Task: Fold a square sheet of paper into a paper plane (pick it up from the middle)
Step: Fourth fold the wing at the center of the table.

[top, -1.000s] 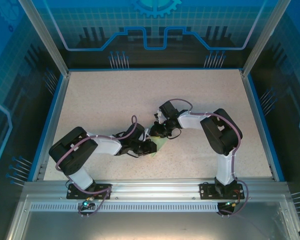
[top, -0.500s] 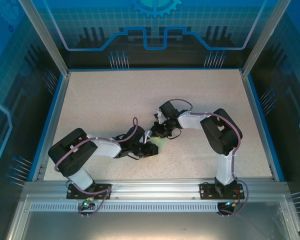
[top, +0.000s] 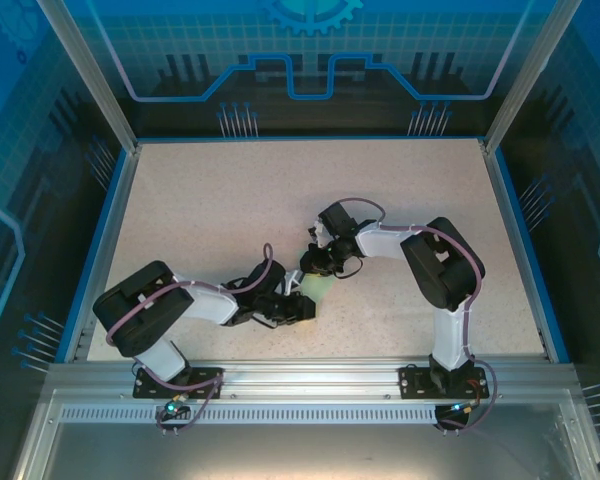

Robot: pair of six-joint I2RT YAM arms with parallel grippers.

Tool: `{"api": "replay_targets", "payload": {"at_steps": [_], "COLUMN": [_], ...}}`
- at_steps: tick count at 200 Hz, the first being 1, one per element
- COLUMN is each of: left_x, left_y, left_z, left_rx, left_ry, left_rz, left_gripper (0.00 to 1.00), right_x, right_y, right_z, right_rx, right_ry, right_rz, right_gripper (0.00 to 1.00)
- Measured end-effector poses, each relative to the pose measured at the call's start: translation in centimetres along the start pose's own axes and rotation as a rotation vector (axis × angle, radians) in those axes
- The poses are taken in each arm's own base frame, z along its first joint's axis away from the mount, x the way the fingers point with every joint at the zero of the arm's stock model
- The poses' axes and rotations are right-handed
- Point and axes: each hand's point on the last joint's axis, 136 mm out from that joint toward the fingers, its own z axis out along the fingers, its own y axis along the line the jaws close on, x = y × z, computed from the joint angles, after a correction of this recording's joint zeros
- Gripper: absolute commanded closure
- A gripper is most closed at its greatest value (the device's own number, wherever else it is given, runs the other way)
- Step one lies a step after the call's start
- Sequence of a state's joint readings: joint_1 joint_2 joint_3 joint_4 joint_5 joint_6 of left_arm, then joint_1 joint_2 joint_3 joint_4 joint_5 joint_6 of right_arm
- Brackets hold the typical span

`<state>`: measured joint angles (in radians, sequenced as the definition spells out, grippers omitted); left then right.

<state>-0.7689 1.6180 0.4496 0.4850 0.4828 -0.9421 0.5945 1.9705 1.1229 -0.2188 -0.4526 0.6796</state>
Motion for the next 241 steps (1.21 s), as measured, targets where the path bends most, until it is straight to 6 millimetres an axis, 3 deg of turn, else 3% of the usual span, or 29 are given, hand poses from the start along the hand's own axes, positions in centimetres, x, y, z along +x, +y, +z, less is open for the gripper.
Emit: {"api": "replay_targets", "payload": {"at_steps": [31,52,71,113,170,225,241], "left_x": [1.0,-0.7,-2.7,-3.3,-4.1,-4.2,-4.3], "left_y": [-0.9,-3.4,-3.5,-0.9,-1.6,0.6,0.4], "left_z": [-1.9,-3.9,-4.8,-2.9,-2.1,-0.7,-0.5], "left_rx": [-0.014,0.023,0.03,-0.011,0.045,0.007,0.027], "left_ry": [-0.002,-0.079,-0.137,-0.108,-0.118,-0.097,-0.094], "left_rz": [0.017,0.08,0.077,0.037,0.069,0.032,0.023], "left_gripper": [0.74,0.75,0.75,0.75,0.74,0.74,0.74], "right_x": [0.0,0.0,0.0,0.0,0.0,0.0,0.0], "right_y": [0.0,0.0,0.0,0.0,0.0,0.0,0.0], "right_z": [0.0,0.0,0.0,0.0,0.0,0.0,0.0], "right_rx": [0.0,0.0,0.0,0.0,0.0,0.0,0.0], "right_ry": [0.0,0.0,0.0,0.0,0.0,0.0,0.0], "right_rz": [0.0,0.0,0.0,0.0,0.0,-0.001,-0.001], "right_gripper": [0.83,0.83,0.83,0.83,0.83,0.83,0.83]}}
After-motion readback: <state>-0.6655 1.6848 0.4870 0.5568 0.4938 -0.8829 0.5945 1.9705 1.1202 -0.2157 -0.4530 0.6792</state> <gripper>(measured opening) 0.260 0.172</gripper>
